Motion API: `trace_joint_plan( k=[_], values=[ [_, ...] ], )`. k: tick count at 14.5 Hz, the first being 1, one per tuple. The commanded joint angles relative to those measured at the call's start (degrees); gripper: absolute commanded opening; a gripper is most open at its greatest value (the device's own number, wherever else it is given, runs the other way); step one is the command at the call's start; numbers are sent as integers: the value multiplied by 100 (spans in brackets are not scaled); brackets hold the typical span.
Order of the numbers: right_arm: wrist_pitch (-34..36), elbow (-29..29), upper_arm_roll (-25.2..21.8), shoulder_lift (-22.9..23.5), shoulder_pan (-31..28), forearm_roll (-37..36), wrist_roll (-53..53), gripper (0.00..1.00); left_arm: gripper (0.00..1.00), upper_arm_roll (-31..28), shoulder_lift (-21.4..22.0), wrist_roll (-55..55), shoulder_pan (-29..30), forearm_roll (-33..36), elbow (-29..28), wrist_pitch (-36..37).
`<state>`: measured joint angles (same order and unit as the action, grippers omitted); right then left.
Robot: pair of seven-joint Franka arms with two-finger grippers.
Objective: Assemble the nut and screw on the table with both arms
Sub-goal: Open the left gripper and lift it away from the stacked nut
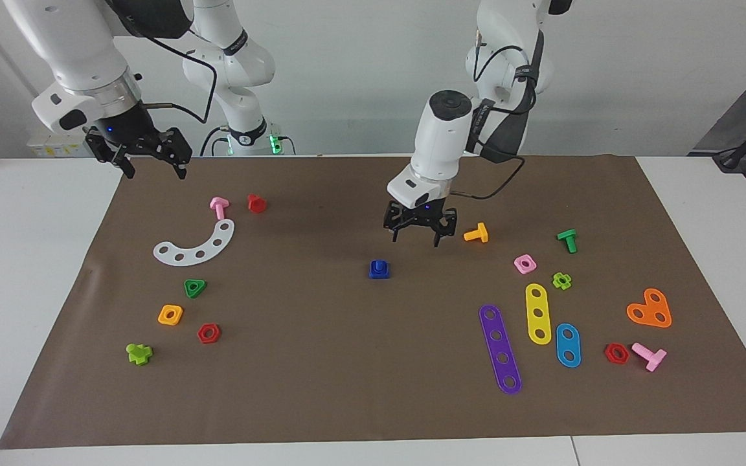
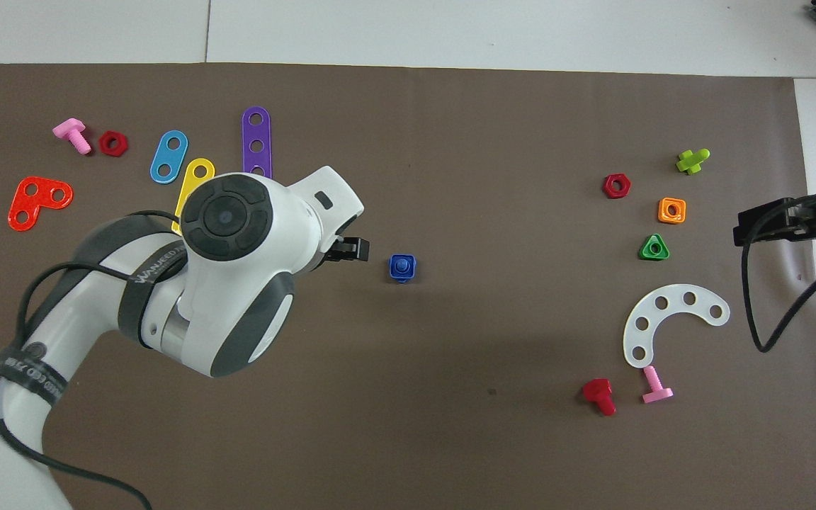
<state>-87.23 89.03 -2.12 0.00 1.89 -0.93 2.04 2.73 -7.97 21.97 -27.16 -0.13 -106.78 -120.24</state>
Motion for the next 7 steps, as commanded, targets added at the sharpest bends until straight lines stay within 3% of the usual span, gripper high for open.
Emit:
trace_joint_plan(
  k=[1, 7],
  values=[
    [66, 45, 1, -35, -22, 32, -152, 100, 100, 26, 365, -97, 386, 39, -115, 562],
    [66, 45, 1, -35, -22, 32, -152, 100, 100, 26, 1015, -1562, 1458, 39, -177, 1370]
  ],
)
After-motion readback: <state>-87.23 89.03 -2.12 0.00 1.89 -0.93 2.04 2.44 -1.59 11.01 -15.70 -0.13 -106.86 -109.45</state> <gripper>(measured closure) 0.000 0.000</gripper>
